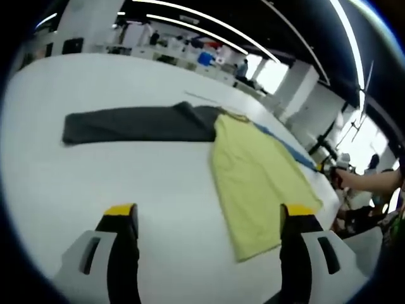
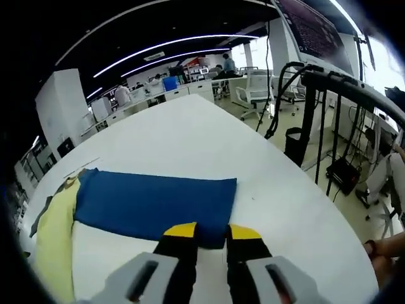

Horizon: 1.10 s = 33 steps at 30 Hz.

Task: Fold the garment on the visible template until the final outline fits inside the template.

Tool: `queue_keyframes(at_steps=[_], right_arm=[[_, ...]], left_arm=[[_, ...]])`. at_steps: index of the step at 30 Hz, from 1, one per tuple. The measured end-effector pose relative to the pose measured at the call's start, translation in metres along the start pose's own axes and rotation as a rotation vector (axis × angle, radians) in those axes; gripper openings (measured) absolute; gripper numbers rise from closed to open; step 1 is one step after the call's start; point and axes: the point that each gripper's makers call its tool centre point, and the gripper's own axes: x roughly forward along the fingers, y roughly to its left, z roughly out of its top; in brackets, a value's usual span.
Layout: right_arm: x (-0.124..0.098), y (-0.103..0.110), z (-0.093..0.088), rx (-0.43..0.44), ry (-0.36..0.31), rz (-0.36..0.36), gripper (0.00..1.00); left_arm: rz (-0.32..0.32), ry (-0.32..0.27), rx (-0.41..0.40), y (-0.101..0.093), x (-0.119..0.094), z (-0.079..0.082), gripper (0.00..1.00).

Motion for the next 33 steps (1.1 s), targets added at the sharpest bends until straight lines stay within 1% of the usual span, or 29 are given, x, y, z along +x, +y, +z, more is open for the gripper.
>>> queue_keyframes(at_steps=[2, 3, 5, 10, 13, 15, 17, 19, 22, 25, 26, 28, 30, 31, 33], right_arm=[[0.000, 0.001, 0.000, 0.028, 0.000, 0.007, 0.03], [0.000, -0.001, 0.000, 0.029, 0.005, 0.000, 0.00], [-0.001, -0.003, 0.003, 0.016, -0.009, -0.015, 0.00], [-0.004, -0.004, 0.014, 0.020, -0.025, -0.010, 0.00], [-0.005, -0.008, 0.026, -0.009, -0.035, -0.011, 0.00], [-0.008, -0.010, 0.035, 0.001, -0.047, -0.007, 0.00], [-0.011, -0.009, 0.044, 0.006, -0.066, -0.005, 0.00], [-0.013, -0.006, 0.052, -0.010, -0.077, -0.001, 0.00], [-0.016, 0.006, 0.072, -0.049, -0.114, 0.022, 0.00], [-0.016, 0.016, 0.089, -0.082, -0.132, 0.041, 0.00], [-0.017, 0.024, 0.098, -0.084, -0.152, 0.060, 0.00], [-0.019, 0.037, 0.111, -0.083, -0.180, 0.093, 0.00], [-0.021, 0.057, 0.123, -0.097, -0.204, 0.145, 0.00], [-0.021, 0.073, 0.129, -0.121, -0.214, 0.184, 0.00], [-0.022, 0.091, 0.136, -0.147, -0.223, 0.220, 0.00]], left_arm=[[0.001, 0.001, -0.001, 0.001, 0.000, 0.000, 0.89], [0.002, 0.001, -0.001, 0.001, 0.000, 0.000, 0.88], [0.003, 0.003, 0.000, 0.002, 0.001, 0.000, 0.88], [0.001, -0.001, -0.002, 0.002, 0.002, 0.001, 0.87], [-0.005, -0.008, -0.007, -0.001, 0.003, 0.002, 0.87], [-0.005, -0.012, -0.007, -0.001, 0.003, 0.002, 0.87], [-0.005, -0.015, -0.013, 0.000, 0.004, 0.000, 0.86], [-0.006, -0.016, -0.020, 0.000, 0.004, -0.001, 0.86], [-0.009, -0.023, -0.026, 0.000, 0.004, -0.002, 0.86], [-0.010, -0.030, -0.028, -0.001, 0.003, -0.001, 0.85], [-0.009, -0.034, -0.029, 0.000, 0.002, -0.001, 0.86], [-0.012, -0.048, -0.042, 0.001, 0.001, 0.002, 0.85], [-0.012, -0.057, -0.048, 0.001, 0.000, 0.003, 0.85], [-0.014, -0.060, -0.048, 0.001, 0.001, 0.003, 0.85], [-0.016, -0.063, -0.050, 0.000, 0.001, 0.003, 0.85]])
